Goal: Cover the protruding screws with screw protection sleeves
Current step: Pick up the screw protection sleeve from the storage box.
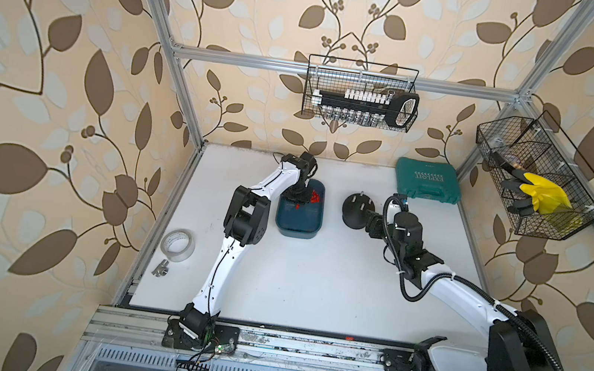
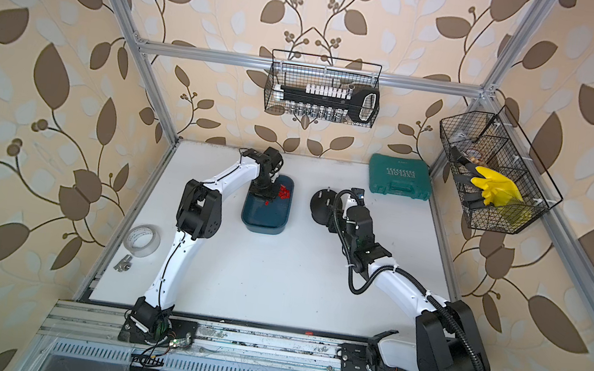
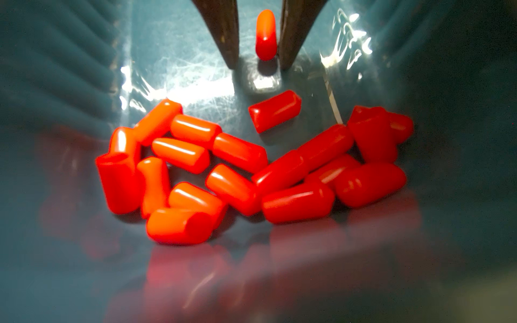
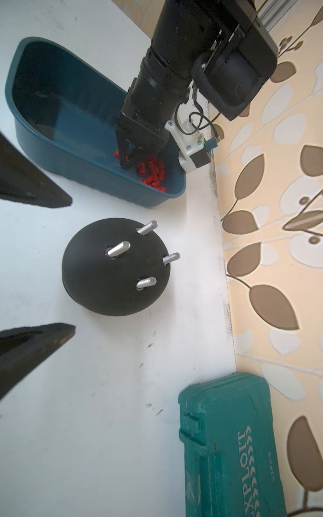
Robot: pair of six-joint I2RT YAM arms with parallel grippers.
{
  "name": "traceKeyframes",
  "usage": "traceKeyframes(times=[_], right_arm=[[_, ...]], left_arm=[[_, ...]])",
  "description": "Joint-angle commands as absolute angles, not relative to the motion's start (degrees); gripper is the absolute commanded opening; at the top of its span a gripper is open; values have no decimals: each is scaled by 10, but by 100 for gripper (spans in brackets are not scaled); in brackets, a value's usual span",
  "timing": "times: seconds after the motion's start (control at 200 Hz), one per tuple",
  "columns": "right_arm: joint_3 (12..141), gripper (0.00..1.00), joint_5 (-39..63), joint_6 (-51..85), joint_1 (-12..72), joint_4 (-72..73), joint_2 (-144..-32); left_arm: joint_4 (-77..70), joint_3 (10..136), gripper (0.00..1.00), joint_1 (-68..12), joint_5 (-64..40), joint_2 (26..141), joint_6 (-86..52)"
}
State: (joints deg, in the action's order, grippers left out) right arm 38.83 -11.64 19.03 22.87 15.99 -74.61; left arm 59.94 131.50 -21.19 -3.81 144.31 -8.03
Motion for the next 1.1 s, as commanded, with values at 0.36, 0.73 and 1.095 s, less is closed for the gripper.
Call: traceKeyframes(times=[0.36,0.73,1.095], right_arm=[[379,67,-127,187,233,166,-735],[379,68,-129,187,234,165,-736],[378,69,-130,187,235,164,-735]], left_arm=[[601,1327,19,-214,-24,1448,-73],[600,1322,11,-215,-20,1436,-75],[602,1319,9,-215,-33,1400,-87]])
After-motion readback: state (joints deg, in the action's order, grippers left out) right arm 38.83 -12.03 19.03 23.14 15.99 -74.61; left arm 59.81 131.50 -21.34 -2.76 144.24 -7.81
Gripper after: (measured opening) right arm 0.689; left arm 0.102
